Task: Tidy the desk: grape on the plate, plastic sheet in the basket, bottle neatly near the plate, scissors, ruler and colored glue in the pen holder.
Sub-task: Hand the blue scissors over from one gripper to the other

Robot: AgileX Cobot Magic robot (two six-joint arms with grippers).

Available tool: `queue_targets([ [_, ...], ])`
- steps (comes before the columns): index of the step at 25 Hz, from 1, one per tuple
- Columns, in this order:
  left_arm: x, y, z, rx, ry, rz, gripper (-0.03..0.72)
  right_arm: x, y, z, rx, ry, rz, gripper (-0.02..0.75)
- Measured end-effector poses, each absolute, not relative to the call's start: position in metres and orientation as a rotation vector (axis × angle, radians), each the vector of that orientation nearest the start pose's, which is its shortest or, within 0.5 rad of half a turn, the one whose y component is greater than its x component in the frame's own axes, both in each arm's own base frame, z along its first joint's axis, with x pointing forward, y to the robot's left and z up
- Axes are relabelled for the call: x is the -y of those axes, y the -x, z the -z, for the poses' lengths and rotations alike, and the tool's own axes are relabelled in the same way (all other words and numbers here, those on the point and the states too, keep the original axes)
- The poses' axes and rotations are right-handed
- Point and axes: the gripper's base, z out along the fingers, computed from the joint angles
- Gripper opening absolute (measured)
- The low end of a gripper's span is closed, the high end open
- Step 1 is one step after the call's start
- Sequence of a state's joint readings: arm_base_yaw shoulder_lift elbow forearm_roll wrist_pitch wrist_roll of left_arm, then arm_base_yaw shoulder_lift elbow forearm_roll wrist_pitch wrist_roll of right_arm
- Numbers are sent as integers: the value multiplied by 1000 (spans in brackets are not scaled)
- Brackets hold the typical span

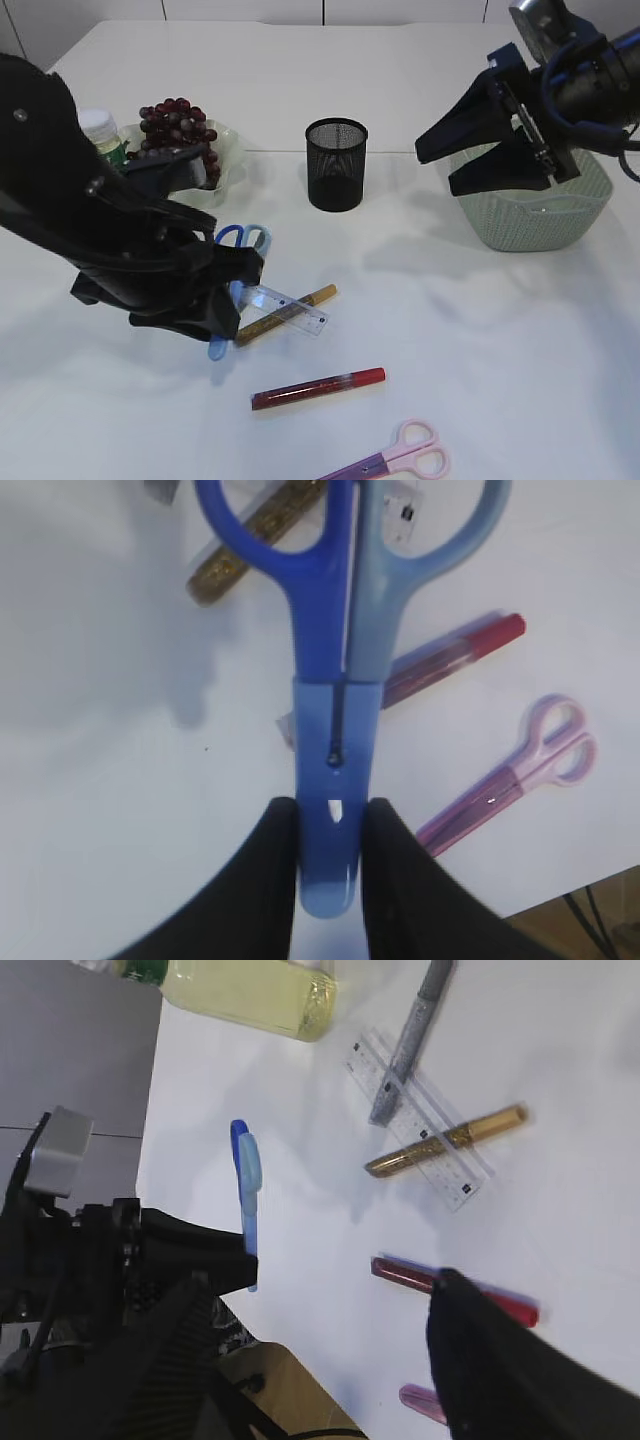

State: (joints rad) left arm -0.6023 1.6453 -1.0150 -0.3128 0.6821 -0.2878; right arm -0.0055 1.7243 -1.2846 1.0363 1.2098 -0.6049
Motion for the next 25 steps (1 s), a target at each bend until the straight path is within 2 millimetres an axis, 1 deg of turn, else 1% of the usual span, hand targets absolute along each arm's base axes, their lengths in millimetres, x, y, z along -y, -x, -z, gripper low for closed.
queue_targets([
  [4, 197, -255, -213, -2867, -157, 544, 141, -73, -342, -281, -2488, 283, -1304, 523],
  [7, 197, -255, -213, -2867, -153, 548, 141, -77, -342, -282, -2457, 323, -1309, 524],
  [14, 200, -254, -215, -2865, -164, 596, 141, -97, -342, -283, -2417, 381, -1296, 524],
  [20, 203, -254, -216, -2846, -168, 641, 141, -98, -345, -283, -2397, 368, -1256, 524],
  [25, 208, -255, -219, -2804, -176, 725, 141, -97, -346, -283, -2386, 369, -1237, 524],
])
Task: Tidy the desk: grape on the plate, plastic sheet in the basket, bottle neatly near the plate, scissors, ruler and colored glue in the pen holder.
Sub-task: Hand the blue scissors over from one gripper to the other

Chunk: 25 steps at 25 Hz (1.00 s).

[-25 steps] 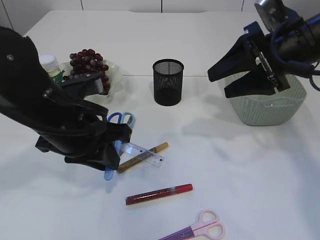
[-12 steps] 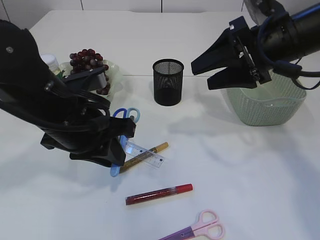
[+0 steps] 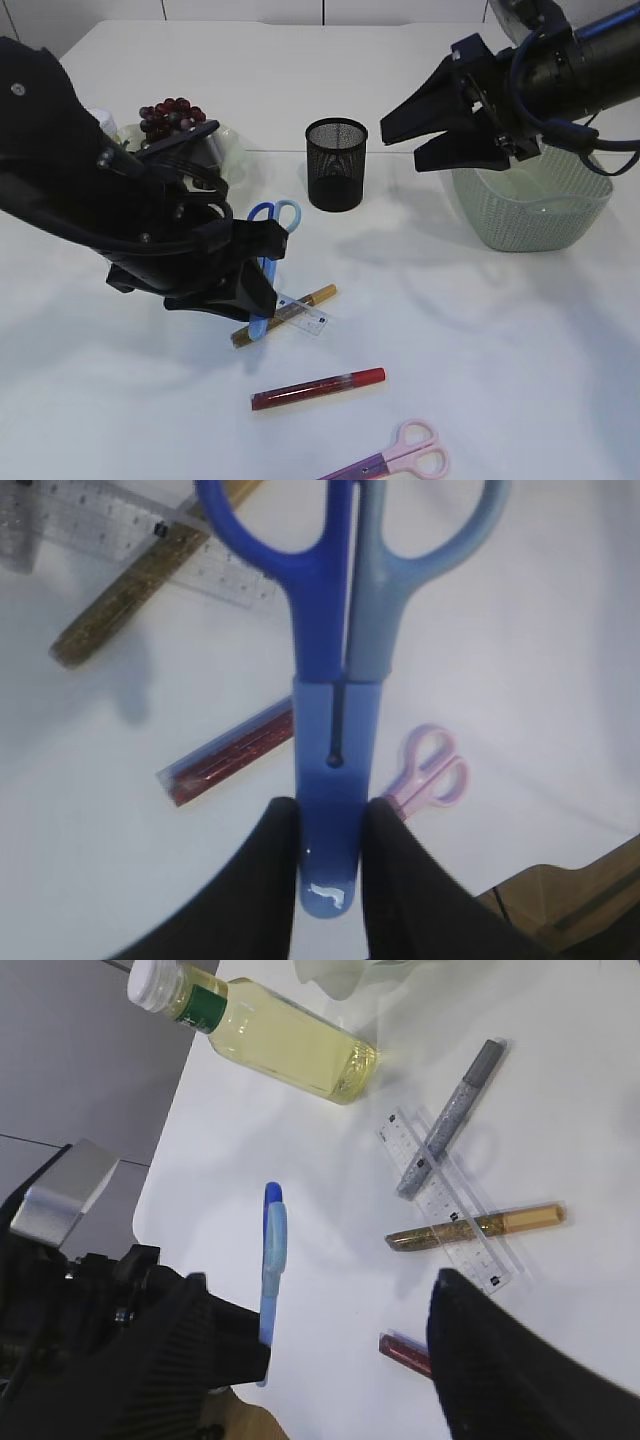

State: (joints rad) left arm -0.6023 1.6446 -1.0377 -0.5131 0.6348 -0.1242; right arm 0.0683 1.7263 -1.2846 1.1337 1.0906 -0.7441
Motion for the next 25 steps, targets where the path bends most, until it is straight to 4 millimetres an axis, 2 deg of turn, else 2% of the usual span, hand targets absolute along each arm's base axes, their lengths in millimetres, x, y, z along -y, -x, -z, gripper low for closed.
queue_targets([
  [4, 212, -257, -222, -2760, -186, 790, 141, -97, -347, -284, -2376, 369, -1238, 523],
  [10, 217, -262, -232, -2702, -226, 829, 141, -99, -354, -273, -2372, 329, -1289, 524],
  [16, 219, -266, -239, -2664, -238, 844, 141, -102, -355, -276, -2331, 322, -1324, 524],
  [25, 220, -267, -240, -2651, -219, 858, 141, -130, -350, -276, -2300, 421, -1316, 524],
])
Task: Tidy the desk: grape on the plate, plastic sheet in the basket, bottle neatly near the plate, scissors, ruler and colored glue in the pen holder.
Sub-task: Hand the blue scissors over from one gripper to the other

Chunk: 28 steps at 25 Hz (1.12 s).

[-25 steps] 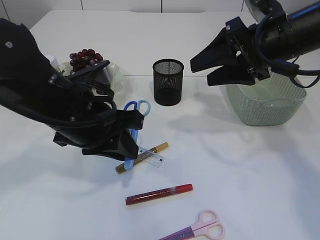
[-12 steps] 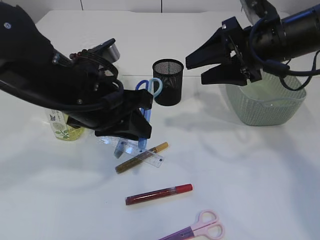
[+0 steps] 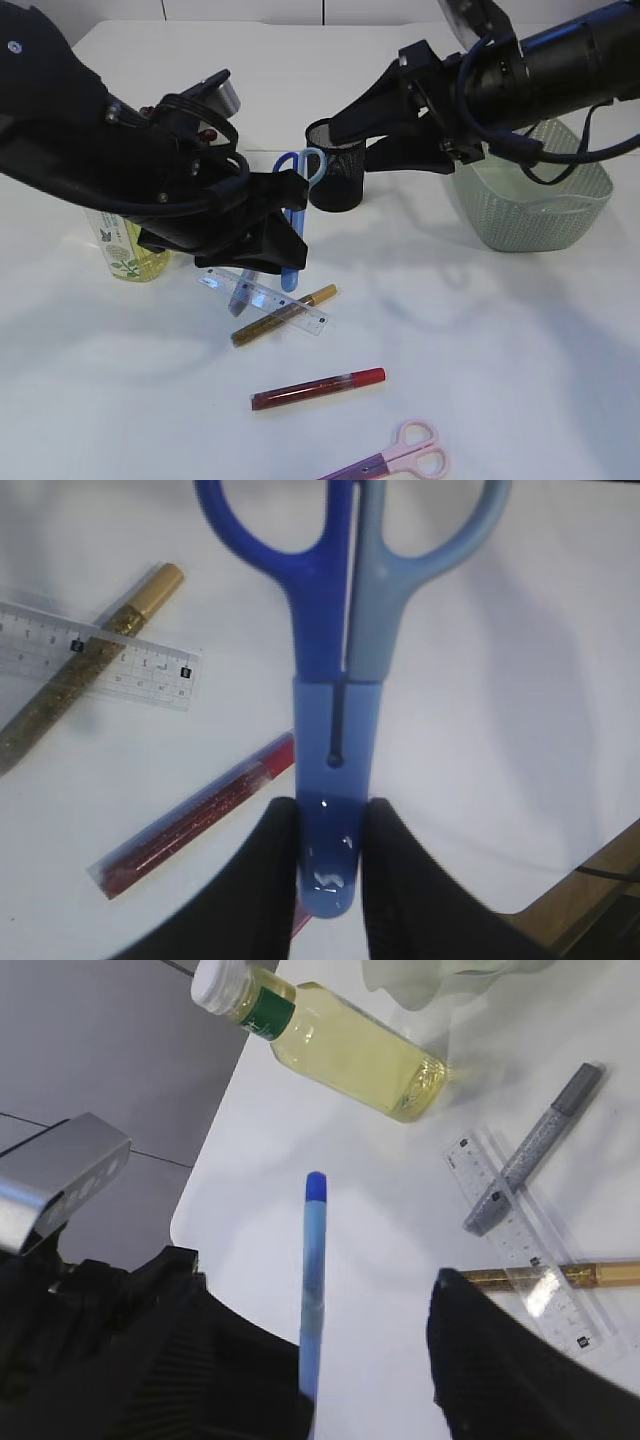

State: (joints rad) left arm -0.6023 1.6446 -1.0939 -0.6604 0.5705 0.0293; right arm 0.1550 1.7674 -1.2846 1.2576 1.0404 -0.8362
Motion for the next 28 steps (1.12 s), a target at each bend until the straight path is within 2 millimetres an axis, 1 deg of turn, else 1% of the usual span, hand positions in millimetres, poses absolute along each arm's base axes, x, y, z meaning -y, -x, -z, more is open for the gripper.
queue_targets([
  [9, 221, -267, -241, -2643, -225, 873, 141, -136, -356, -271, -2272, 360, -1376, 524],
  [16, 221, -267, -242, -2634, -225, 877, 141, -144, -354, -272, -2249, 386, -1396, 524],
  [23, 225, -272, -252, -2595, -233, 897, 141, -145, -354, -272, -2243, 394, -1395, 524],
  [28, 225, -272, -253, -2589, -232, 908, 141, -148, -353, -273, -2237, 396, -1398, 524],
])
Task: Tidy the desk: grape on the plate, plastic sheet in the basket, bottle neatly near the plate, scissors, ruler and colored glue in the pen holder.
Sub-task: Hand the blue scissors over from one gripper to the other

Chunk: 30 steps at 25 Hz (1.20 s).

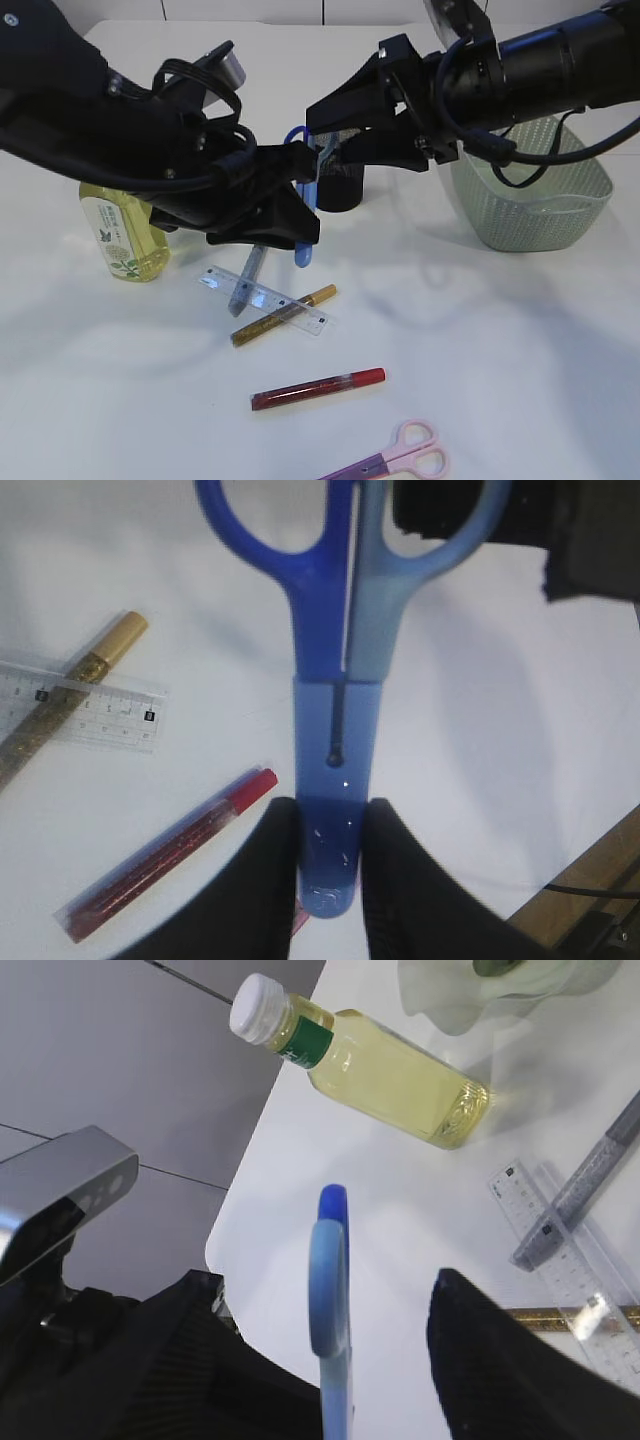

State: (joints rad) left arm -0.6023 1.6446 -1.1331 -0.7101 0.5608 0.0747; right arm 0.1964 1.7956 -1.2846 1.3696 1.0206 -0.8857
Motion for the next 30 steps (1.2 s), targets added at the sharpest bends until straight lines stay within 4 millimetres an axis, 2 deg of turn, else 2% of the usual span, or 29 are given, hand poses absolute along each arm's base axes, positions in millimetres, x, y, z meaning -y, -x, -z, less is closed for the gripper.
queue_targets([
  [9, 227, -272, -255, -2576, -234, 937, 141, -155, -352, -274, -2219, 402, -1405, 524],
  [15, 227, -272, -255, -2575, -236, 939, 141, -161, -355, -266, -2220, 377, -1440, 524],
  [30, 228, -272, -255, -2569, -248, 944, 141, -162, -360, -263, -2204, 335, -1430, 508],
])
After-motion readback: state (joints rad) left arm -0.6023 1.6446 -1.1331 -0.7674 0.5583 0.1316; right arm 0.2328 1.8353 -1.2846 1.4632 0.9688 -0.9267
